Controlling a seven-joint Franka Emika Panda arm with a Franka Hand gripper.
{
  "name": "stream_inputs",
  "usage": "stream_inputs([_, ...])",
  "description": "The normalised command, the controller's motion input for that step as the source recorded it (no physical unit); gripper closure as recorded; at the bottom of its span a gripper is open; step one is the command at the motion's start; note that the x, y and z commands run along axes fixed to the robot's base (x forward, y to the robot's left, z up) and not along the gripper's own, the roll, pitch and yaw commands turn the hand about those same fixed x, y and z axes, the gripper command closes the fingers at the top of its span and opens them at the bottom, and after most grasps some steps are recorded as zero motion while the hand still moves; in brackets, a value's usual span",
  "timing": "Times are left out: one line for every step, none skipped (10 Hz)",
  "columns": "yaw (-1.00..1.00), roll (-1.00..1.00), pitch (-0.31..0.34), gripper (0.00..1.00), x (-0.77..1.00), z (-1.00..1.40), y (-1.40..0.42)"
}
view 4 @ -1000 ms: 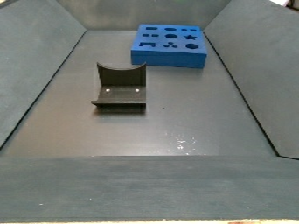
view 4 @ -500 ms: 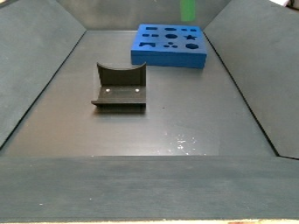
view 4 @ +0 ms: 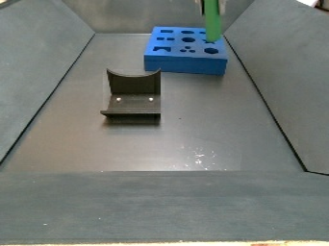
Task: Pick up the hexagon object. Move up. Place the hexagon object on the fixture. Regrasp the hexagon object. Move to above the board. Insert the hexagon object.
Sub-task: Insert the hexagon object.
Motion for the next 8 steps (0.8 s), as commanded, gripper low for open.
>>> stream_inputs([-0.2,-0.06,-0.289,1.0,-0.41,-0.64,-0.17])
stream_inputs([-0.08,-0.23,-0.323,1.0,-0.19,-0.53,-0.1])
stream_inputs([0.0,-0.05,-0.017,1.0,-0.01,0.0,0.0])
stream_inputs([0.0,-0.06,0.0,1.0,0.0,-0.1,0.0])
stream_inputs([0.16,-0.24,-0.237,1.0,-0.15,-0.63,-0.18])
stream_inputs([0.26,-0.42,-0.2,1.0,-0.01,-0.36,-0.05])
stream_inputs([0.0,0.0,0.0,1.0,-0.03,-0.07,0.0])
stream_inputs([0.0,-0.03,-0.117,1.0,-0.14,-0.22,0.0])
